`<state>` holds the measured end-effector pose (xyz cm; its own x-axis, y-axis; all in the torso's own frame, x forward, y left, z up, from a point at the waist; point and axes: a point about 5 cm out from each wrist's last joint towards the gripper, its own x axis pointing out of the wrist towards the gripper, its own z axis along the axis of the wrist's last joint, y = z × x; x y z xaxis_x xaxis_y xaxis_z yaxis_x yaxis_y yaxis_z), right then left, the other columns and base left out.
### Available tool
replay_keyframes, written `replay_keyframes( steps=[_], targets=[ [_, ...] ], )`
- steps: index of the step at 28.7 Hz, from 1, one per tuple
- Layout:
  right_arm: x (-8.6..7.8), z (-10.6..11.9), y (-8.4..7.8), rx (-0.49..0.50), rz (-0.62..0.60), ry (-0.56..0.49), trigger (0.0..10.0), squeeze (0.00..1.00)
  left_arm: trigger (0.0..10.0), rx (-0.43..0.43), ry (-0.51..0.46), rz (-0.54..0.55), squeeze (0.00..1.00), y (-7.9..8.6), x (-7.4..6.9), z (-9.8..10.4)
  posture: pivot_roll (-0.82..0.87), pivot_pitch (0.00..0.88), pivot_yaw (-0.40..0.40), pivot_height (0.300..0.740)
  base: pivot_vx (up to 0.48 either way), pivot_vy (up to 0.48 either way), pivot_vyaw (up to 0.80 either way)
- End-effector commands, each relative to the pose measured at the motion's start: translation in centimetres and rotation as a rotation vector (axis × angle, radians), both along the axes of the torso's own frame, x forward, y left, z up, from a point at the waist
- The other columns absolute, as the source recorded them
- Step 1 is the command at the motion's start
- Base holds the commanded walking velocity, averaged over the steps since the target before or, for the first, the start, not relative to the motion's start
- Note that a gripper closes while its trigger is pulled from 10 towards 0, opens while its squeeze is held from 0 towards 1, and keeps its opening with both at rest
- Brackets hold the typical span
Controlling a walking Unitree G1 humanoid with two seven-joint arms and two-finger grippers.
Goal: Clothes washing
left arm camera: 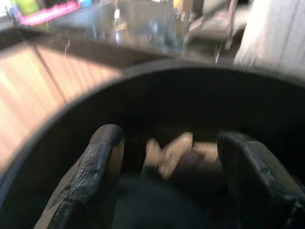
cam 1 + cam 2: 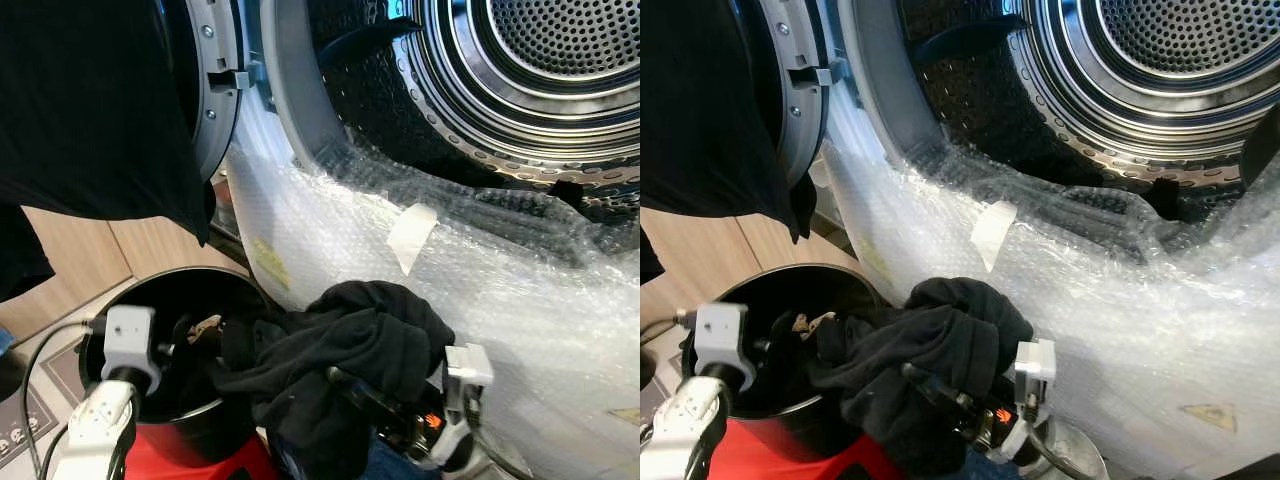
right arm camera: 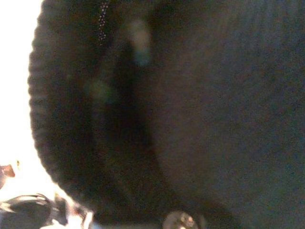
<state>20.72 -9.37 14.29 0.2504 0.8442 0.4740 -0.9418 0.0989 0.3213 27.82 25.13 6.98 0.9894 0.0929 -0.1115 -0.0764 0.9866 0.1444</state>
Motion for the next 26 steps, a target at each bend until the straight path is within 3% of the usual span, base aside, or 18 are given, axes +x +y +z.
replay_keyframes(
  steps=[1,7,10,14,18,20,23,26],
  targets=[
    [-1.1,1.2,-0.1,0.027,0.088,-0.049,0.0,0.00,10.0,0.021,0.021,0.010,0.00,-0.1,0.0,-1.0,0.08,0.012,0.004,0.740,0.000,0.000,0.00],
    [-2.9,2.2,-0.3,0.024,0.200,-0.086,0.0,0.00,10.0,0.034,0.044,0.025,0.00,-0.1,-0.1,-2.1,0.08,0.011,-0.002,0.740,0.000,0.000,0.00],
    [-3.0,3.3,-0.5,0.063,0.199,-0.112,0.0,0.00,10.0,0.030,0.045,0.036,0.00,0.0,0.0,-2.4,0.07,0.008,-0.003,0.740,0.000,0.000,0.00],
    [-2.4,5.6,-0.6,0.109,0.181,-0.204,0.0,0.00,10.0,0.055,0.087,0.029,0.00,-0.1,-0.4,-3.5,0.06,0.003,0.003,0.740,0.000,0.000,0.00],
    [-1.9,6.3,-0.3,0.017,0.176,-0.265,0.0,0.00,10.0,0.072,0.101,0.010,0.00,-0.4,-0.4,-4.0,0.06,0.002,0.006,0.740,0.000,0.000,0.00],
    [-0.8,7.9,0.0,-0.055,0.150,-0.370,0.0,0.00,10.0,0.091,0.107,-0.019,0.00,-0.8,-0.3,-4.2,0.06,0.003,0.006,0.740,0.000,0.000,0.00],
    [0.3,9.3,0.2,-0.075,0.127,-0.432,0.0,0.00,10.0,0.087,0.115,-0.024,0.00,-1.0,-0.3,-4.4,0.06,0.000,0.010,0.740,0.000,0.000,0.00],
    [0.8,11.6,0.5,-0.028,0.136,-0.518,0.0,0.00,10.0,0.091,0.122,-0.036,0.00,-1.3,-0.2,-4.6,0.07,0.000,0.010,0.740,0.000,0.000,0.00]
  ],
)
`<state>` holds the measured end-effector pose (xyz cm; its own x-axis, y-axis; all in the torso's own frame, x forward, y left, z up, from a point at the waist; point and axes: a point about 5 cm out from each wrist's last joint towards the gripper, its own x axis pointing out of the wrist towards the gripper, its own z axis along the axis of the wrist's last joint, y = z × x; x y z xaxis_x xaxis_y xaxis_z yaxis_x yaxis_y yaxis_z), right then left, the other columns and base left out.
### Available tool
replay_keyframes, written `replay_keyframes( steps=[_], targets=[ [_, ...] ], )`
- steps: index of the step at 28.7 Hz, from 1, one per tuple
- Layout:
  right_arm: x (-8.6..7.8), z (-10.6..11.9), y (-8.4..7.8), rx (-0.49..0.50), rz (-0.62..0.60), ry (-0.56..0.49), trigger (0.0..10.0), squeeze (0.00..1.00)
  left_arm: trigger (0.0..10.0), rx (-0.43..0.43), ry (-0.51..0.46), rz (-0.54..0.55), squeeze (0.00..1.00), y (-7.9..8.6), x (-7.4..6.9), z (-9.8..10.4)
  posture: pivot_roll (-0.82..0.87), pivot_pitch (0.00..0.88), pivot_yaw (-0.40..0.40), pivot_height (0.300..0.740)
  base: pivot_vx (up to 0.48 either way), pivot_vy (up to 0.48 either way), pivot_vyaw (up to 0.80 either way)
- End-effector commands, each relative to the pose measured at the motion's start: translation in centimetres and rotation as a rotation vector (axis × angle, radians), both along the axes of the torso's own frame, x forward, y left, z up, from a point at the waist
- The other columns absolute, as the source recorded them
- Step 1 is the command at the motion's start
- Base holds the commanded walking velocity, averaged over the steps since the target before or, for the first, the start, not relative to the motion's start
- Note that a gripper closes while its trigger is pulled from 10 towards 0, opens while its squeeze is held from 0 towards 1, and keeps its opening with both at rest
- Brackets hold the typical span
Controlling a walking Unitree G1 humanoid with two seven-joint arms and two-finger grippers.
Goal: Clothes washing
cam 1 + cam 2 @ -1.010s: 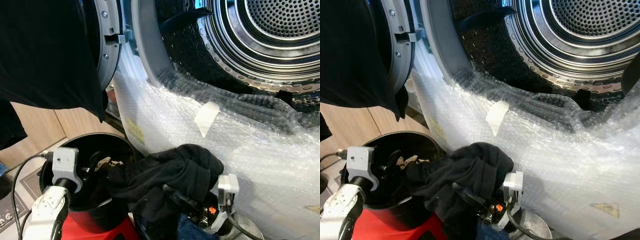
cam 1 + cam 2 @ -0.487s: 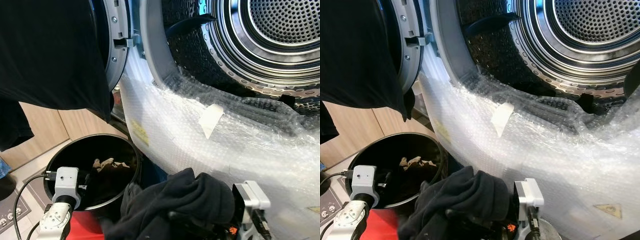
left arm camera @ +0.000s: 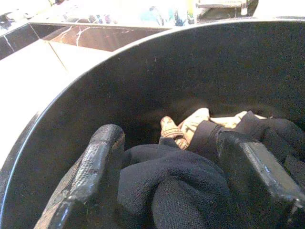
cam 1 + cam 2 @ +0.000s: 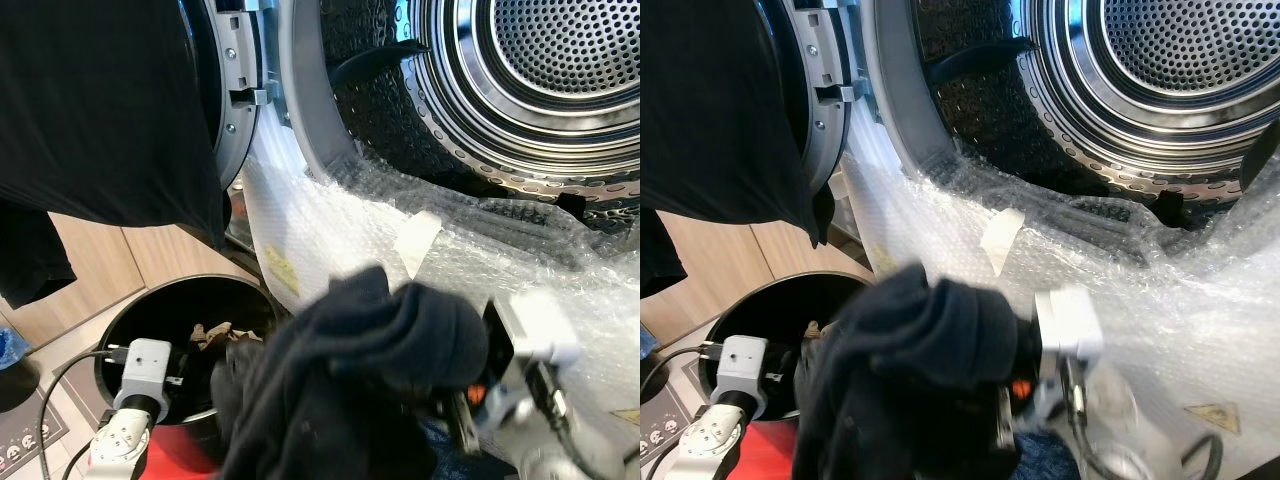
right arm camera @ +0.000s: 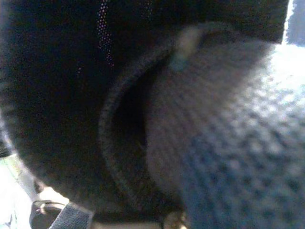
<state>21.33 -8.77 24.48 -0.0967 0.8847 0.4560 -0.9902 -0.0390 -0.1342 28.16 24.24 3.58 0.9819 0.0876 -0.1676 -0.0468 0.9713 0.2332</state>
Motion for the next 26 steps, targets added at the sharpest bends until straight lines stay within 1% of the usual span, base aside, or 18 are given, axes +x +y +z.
replay_keyframes(
  steps=[1,3,5,6,7,10,13,15,16,17,18,19,24,25,26],
  targets=[
    [0.3,2.2,0.0,0.058,0.015,-0.083,0.0,0.00,10.0,0.006,0.061,-0.018,0.00,-0.4,-0.6,-1.3,0.07,0.000,0.010,0.740,0.000,0.000,0.00],
    [0.7,4.1,0.2,0.119,0.045,-0.139,0.0,0.00,10.0,0.006,0.065,-0.021,0.00,-0.6,-0.6,-1.4,0.07,0.000,0.010,0.740,0.000,0.000,0.00],
    [1.3,5.4,0.6,0.163,0.055,-0.163,0.0,0.00,10.0,0.006,0.072,-0.016,0.00,-0.6,-0.6,-1.6,0.07,0.000,0.005,0.740,0.000,0.000,0.00],
    [1.3,5.4,0.6,0.163,0.055,-0.163,0.0,0.00,10.0,0.006,0.072,-0.016,0.00,-0.6,-0.6,-1.6,0.07,0.000,0.005,0.740,0.000,0.000,0.00],
    [1.8,6.1,0.9,0.180,0.043,-0.177,0.0,0.00,10.0,0.006,0.081,-0.012,0.00,-0.5,-0.8,-1.8,0.09,0.000,0.000,0.740,0.000,0.000,0.00],
    [2.9,7.2,1.1,0.201,-0.001,-0.221,0.0,0.00,10.0,-0.001,0.081,0.005,0.00,-0.1,-1.0,-2.0,0.09,0.000,-0.001,0.740,0.000,0.000,0.00],
    [4.1,9.1,1.7,0.252,-0.054,-0.229,0.0,0.00,10.0,-0.007,0.109,0.007,0.00,0.2,-1.5,-2.5,0.10,0.000,0.000,0.740,0.000,0.000,0.00],
    [4.3,9.5,1.9,0.259,-0.063,-0.236,0.0,0.00,10.0,-0.014,0.117,0.003,0.00,0.2,-1.6,-2.6,0.10,0.000,0.000,0.740,0.000,0.000,0.00],
    [4.5,10.6,2.2,0.297,-0.066,-0.246,0.0,0.00,10.0,-0.012,0.120,0.001,0.00,0.3,-1.7,-2.7,0.10,0.000,-0.004,0.740,0.000,0.000,0.00],
    [4.7,11.3,2.6,0.312,-0.073,-0.253,0.0,0.00,10.0,-0.009,0.118,0.003,0.00,0.3,-1.8,-2.7,0.10,0.000,-0.004,0.740,0.000,0.000,0.00],
    [4.7,11.3,2.6,0.312,-0.073,-0.253,0.0,0.00,10.0,-0.009,0.118,0.003,0.00,0.3,-1.8,-2.7,0.10,0.000,-0.004,0.740,0.000,0.000,0.00],
    [5.1,11.8,3.1,0.311,-0.093,-0.257,0.0,0.00,10.0,-0.009,0.117,0.003,0.00,0.3,-1.8,-2.8,0.10,0.000,-0.004,0.740,0.000,0.000,0.00],
    [5.9,12.9,3.7,0.325,-0.114,-0.247,0.0,0.00,10.0,-0.006,0.115,0.000,0.00,0.2,-1.7,-2.7,0.10,0.006,-0.002,0.740,0.000,0.000,0.00],
    [6.6,13.8,4.1,0.316,-0.151,-0.243,0.0,0.00,10.0,-0.007,0.118,-0.004,0.00,0.3,-1.8,-2.7,0.10,0.006,-0.002,0.740,0.000,0.000,0.00],
    [6.9,14.1,4.2,0.311,-0.169,-0.241,0.0,0.00,10.0,-0.008,0.121,-0.008,0.00,0.2,-1.8,-2.8,0.10,0.006,-0.002,0.740,0.000,0.000,0.00]
  ],
)
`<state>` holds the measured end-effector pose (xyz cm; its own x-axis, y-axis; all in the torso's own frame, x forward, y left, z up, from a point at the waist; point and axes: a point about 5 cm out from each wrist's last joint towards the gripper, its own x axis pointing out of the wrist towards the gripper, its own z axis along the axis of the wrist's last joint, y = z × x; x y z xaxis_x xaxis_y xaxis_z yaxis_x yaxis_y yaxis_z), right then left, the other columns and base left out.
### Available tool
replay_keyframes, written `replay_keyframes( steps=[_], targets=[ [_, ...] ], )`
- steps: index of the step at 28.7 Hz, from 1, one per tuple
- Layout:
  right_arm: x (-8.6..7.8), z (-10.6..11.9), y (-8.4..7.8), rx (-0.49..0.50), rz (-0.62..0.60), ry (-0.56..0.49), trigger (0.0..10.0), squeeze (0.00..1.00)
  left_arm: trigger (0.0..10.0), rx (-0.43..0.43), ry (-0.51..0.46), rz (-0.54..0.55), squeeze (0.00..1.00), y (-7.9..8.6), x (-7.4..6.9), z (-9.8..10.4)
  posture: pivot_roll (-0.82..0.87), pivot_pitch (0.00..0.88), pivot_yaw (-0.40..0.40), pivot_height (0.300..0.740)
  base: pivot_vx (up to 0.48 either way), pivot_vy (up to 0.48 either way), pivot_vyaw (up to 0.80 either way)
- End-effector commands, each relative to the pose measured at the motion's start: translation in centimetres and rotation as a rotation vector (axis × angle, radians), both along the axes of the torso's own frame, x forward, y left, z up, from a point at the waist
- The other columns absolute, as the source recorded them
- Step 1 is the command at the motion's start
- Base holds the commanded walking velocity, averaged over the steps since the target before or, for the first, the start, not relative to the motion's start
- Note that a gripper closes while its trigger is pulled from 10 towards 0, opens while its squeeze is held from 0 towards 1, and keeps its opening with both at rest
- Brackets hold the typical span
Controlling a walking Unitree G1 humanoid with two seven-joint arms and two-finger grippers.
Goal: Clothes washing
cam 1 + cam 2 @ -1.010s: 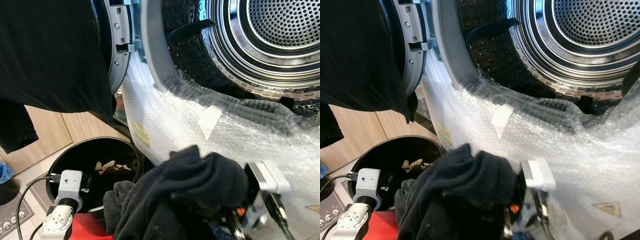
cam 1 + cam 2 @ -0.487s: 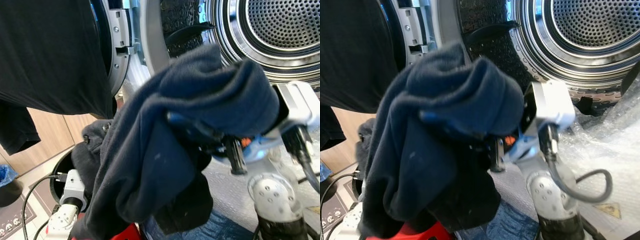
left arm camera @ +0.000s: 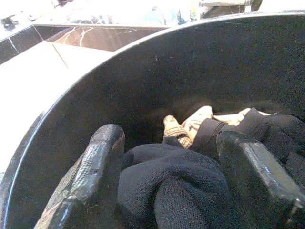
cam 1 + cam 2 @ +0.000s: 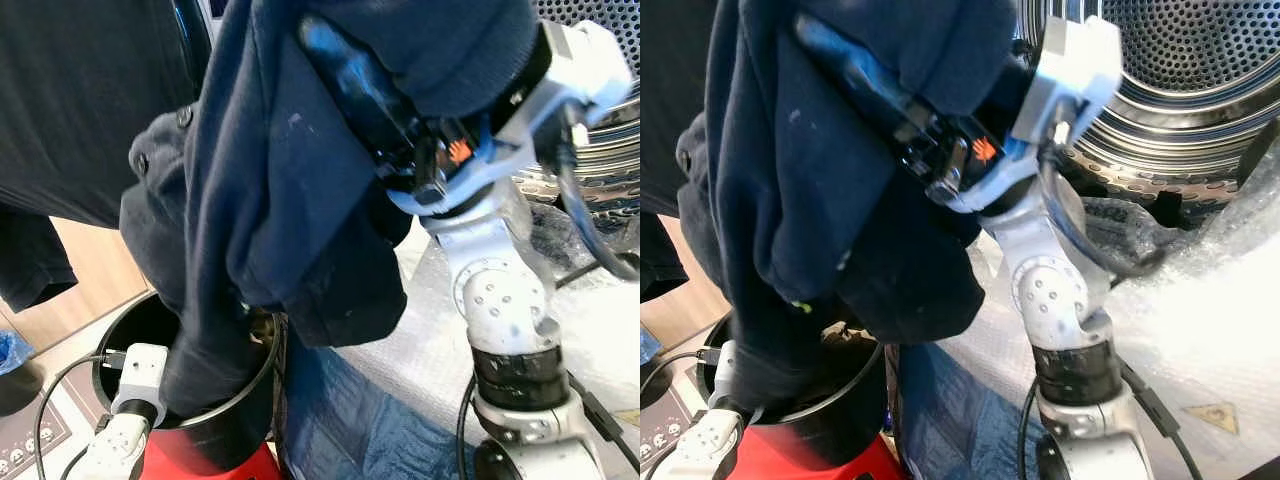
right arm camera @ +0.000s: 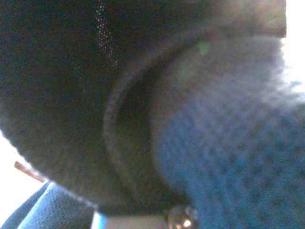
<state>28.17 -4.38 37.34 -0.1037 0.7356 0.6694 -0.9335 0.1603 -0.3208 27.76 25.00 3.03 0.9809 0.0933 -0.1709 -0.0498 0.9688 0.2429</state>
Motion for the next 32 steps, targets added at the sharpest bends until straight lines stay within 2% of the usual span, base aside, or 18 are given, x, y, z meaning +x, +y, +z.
replay_keyframes(
  steps=[1,6,9,11,15,18,22,23,24,25,27,28,29,30,32],
  targets=[
    [0.3,1.6,-0.2,0.027,-0.049,-0.027,0.0,0.00,10.0,-0.018,0.120,-0.013,0.00,-0.5,-1.5,-2.3,0.09,0.001,-0.002,0.740,0.000,0.000,0.00],
    [3.4,2.8,-0.3,0.031,-0.172,0.025,0.0,0.00,10.0,-0.031,0.147,-0.029,0.00,-0.8,-1.6,-2.7,0.09,0.005,-0.002,0.740,0.000,0.000,0.00],
    [4.5,3.7,-0.3,0.032,-0.221,0.053,0.0,0.00,10.0,-0.034,0.152,-0.040,0.00,-1.1,-1.7,-2.9,0.09,0.004,0.002,0.740,0.000,0.000,0.00],
    [5.7,4.9,-0.8,0.030,-0.314,0.061,0.0,0.00,10.0,-0.036,0.152,-0.047,0.00,-1.4,-1.7,-3.0,0.09,0.006,0.001,0.740,0.000,0.000,0.00],
    [6.9,7.3,-1.9,0.090,-0.407,0.121,0.0,0.00,10.0,-0.039,0.161,-0.062,0.00,-1.7,-1.8,-3.1,0.08,0.006,-0.001,0.740,0.000,0.000,0.00],
    [7.5,10.2,-3.3,0.157,-0.499,0.141,0.0,0.00,10.0,-0.039,0.170,-0.080,0.00,-2.0,-2.0,-3.4,0.08,0.007,0.001,0.740,0.000,0.000,0.00],
    [8.4,11.2,-4.4,0.167,-0.617,0.213,0.0,0.00,10.0,-0.041,0.174,-0.077,0.00,-2.1,-2.1,-3.5,0.08,0.007,0.001,0.740,0.000,0.000,0.00],
    [9.0,11.5,-5.4,0.161,-0.746,0.261,0.0,0.00,10.0,-0.039,0.178,-0.080,0.00,-2.1,-2.1,-3.6,0.08,0.007,-0.006,0.740,0.000,0.000,0.00],
    [9.3,11.6,-5.9,0.156,-0.817,0.287,0.0,0.00,10.0,-0.038,0.180,-0.080,0.00,-2.2,-2.1,-3.6,0.08,0.005,-0.004,0.740,0.000,0.000,0.00],
    [9.3,11.6,-5.9,0.156,-0.817,0.287,0.0,0.00,10.0,-0.038,0.180,-0.080,0.00,-2.2,-2.1,-3.6,0.08,0.005,-0.004,0.740,0.000,0.000,0.00],
    [9.8,11.7,-6.9,0.136,-1.001,0.300,0.0,0.00,10.0,-0.039,0.181,-0.078,0.00,-2.2,-2.1,-3.6,0.08,0.001,-0.005,0.740,0.000,0.000,0.00],
    [9.8,11.7,-6.9,0.136,-1.001,0.300,0.0,0.00,10.0,-0.039,0.181,-0.078,0.00,-2.2,-2.1,-3.6,0.08,0.001,-0.005,0.740,0.000,0.000,0.00],
    [10.3,11.5,-7.5,0.101,-1.186,0.286,0.0,0.00,10.0,-0.039,0.179,-0.075,0.00,-2.2,-2.1,-3.6,0.08,0.001,-0.005,0.740,0.000,0.000,0.00],
    [10.3,11.5,-7.5,0.101,-1.186,0.286,0.0,0.00,10.0,-0.039,0.179,-0.075,0.00,-2.2,-2.1,-3.6,0.08,0.001,-0.005,0.740,0.000,0.000,0.00],
    [10.8,10.9,-7.7,0.070,-1.325,0.300,0.0,0.00,10.0,-0.040,0.177,-0.072,0.00,-2.2,-2.1,-3.6,0.08,0.000,-0.012,0.740,0.000,0.000,0.00]
  ],
)
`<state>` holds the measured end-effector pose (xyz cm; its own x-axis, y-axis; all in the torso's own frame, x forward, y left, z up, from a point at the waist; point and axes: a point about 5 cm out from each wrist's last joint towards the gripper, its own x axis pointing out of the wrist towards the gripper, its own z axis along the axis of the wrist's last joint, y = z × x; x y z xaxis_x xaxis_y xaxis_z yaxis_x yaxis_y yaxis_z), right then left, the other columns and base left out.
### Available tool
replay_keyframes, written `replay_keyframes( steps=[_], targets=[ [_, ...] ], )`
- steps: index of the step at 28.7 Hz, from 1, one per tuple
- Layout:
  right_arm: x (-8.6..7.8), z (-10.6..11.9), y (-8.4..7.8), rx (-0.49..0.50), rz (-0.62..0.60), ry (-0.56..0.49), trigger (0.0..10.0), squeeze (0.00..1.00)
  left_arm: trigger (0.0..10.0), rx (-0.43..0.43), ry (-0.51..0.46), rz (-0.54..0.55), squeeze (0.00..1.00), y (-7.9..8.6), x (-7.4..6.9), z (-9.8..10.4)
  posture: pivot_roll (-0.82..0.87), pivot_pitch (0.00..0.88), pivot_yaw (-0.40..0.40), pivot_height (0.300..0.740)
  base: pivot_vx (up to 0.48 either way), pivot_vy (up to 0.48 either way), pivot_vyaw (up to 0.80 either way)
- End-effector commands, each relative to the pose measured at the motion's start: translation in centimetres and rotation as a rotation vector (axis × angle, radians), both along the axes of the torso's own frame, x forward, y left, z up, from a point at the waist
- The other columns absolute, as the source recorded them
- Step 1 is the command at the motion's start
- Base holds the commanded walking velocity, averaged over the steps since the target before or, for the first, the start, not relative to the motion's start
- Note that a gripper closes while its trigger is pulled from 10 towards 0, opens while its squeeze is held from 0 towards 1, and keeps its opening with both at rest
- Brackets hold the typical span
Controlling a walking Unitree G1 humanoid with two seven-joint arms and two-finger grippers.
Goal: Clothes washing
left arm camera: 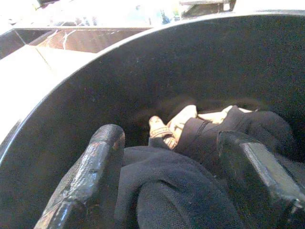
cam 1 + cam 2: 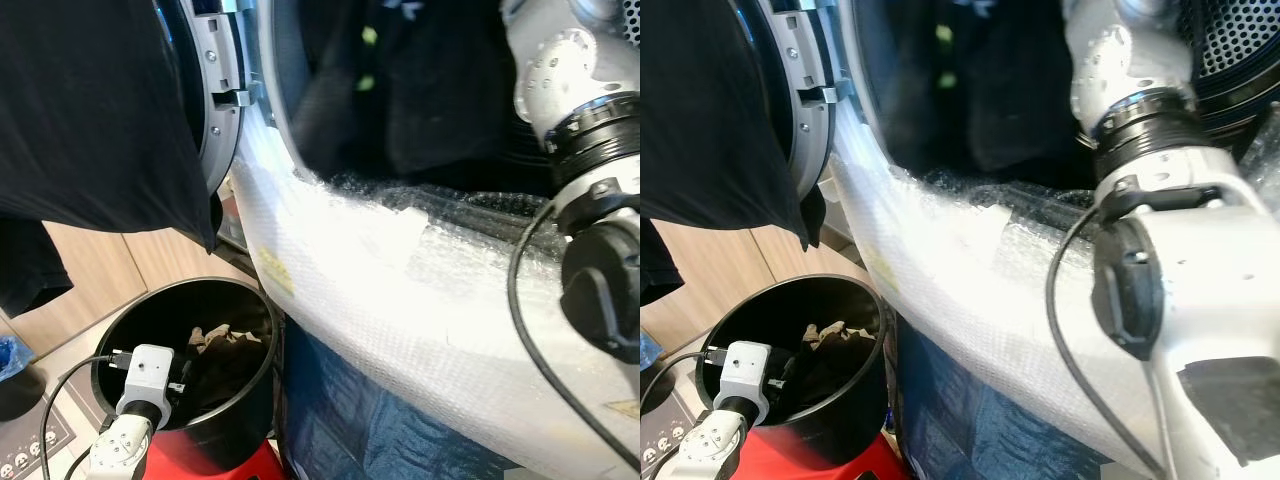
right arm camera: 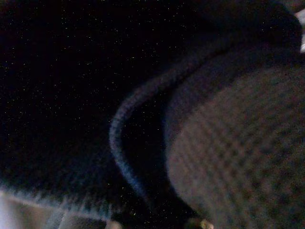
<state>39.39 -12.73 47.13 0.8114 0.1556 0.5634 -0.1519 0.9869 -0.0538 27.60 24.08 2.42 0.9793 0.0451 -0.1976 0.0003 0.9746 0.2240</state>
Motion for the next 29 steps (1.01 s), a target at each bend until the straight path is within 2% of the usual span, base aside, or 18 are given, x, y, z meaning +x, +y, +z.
replay_keyframes(
  steps=[1,6,9,10,11,13,14,15,16,17,18,19,20,25,29],
  targets=[
    [-0.2,0.8,0.7,-0.024,-0.076,-0.005,0.0,0.00,10.0,-0.018,0.152,-0.027,0.00,-1.3,-2.0,-3.0,0.08,0.000,-0.013,0.740,0.000,0.000,0.00],
    [0.4,-0.5,1.2,-0.018,-0.125,0.065,0.0,0.00,10.0,-0.021,0.150,-0.016,0.00,-1.3,-2.0,-3.1,0.09,0.000,-0.018,0.740,0.000,0.000,0.00],
    [1.1,-2.3,1.5,-0.035,-0.174,0.132,0.0,0.00,10.0,-0.018,0.150,-0.010,0.00,-1.1,-2.2,-3.1,0.10,0.000,-0.025,0.740,0.000,0.000,0.00],
    [1.4,-3.0,1.9,-0.049,-0.171,0.156,2.8,0.00,10.0,-0.024,0.147,-0.004,0.00,-1.1,-2.2,-3.1,0.11,0.000,-0.027,0.740,0.000,0.000,0.00],
    [1.6,-3.7,2.3,-0.060,-0.157,0.181,10.0,0.00,10.0,-0.028,0.144,0.002,0.00,-1.0,-2.2,-3.0,0.11,0.000,-0.030,0.740,0.000,0.000,0.00],
    [2.0,-5.2,3.3,-0.092,-0.122,0.235,10.0,0.00,10.0,-0.031,0.143,0.006,0.00,-0.9,-2.2,-3.0,0.11,0.000,-0.029,0.740,0.000,0.000,0.00],
    [2.4,-7.0,4.1,-0.135,-0.092,0.291,10.0,0.00,10.0,-0.030,0.145,0.002,0.00,-1.0,-2.2,-3.0,0.11,0.000,-0.030,0.740,0.000,0.000,0.00],
    [2.4,-7.0,4.1,-0.135,-0.092,0.291,10.0,0.00,10.0,-0.030,0.145,0.002,0.00,-1.0,-2.2,-3.0,0.11,0.000,-0.030,0.740,0.000,0.000,0.00],
    [2.7,-8.8,4.6,-0.190,-0.076,0.338,10.0,0.00,10.0,-0.031,0.148,-0.005,0.00,-1.2,-2.3,-3.1,0.11,0.000,-0.028,0.740,0.000,0.000,0.00],
    [2.8,-9.3,4.6,-0.201,-0.076,0.354,10.0,0.00,10.0,-0.032,0.150,-0.009,0.00,-1.3,-2.3,-3.2,0.11,0.000,-0.028,0.740,0.000,0.000,0.00],
    [2.9,-10.0,4.8,-0.212,-0.055,0.372,10.0,0.51,10.0,-0.036,0.154,-0.015,0.00,-1.4,-2.4,-3.3,0.11,0.000,-0.026,0.740,0.000,0.000,0.00],
    [2.9,-10.0,4.8,-0.212,-0.055,0.372,10.0,0.51,10.0,-0.036,0.154,-0.015,0.00,-1.4,-2.4,-3.3,0.11,0.000,-0.026,0.740,0.000,0.000,0.00],
    [2.9,-10.1,5.0,-0.215,-0.042,0.374,10.0,1.00,10.0,-0.037,0.155,-0.018,0.00,-1.5,-2.5,-3.4,0.11,0.000,-0.027,0.740,0.000,0.000,0.00],
    [2.8,-10.1,5.7,-0.279,-0.011,0.359,10.0,1.00,10.0,-0.035,0.161,-0.029,0.00,-1.5,-2.6,-3.5,0.10,0.000,-0.023,0.740,0.000,0.000,0.00],
    [2.7,-10.1,5.8,-0.288,0.006,0.357,10.0,1.00,10.0,-0.039,0.163,-0.030,0.00,-1.5,-2.6,-3.5,0.10,0.000,-0.022,0.740,0.000,0.000,0.00]
  ],
)
